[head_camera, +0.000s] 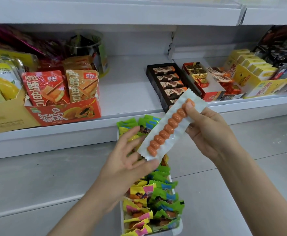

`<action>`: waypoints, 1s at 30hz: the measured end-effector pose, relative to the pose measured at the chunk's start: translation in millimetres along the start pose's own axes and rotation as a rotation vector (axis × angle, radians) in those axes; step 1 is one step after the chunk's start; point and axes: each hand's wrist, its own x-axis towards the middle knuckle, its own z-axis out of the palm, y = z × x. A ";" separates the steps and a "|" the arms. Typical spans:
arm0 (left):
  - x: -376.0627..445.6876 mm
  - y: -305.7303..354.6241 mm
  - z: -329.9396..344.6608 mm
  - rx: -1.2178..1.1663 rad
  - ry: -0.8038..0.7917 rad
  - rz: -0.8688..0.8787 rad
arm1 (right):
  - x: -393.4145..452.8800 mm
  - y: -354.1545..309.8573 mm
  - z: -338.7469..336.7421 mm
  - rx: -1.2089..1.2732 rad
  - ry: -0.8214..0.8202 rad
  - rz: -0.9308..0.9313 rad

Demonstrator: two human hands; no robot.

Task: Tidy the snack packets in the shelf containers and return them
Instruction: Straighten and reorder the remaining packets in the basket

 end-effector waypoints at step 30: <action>22.8 13.0 -13.0 0.488 0.339 0.369 | -1.7 -3.6 -5.9 -0.047 -0.171 0.186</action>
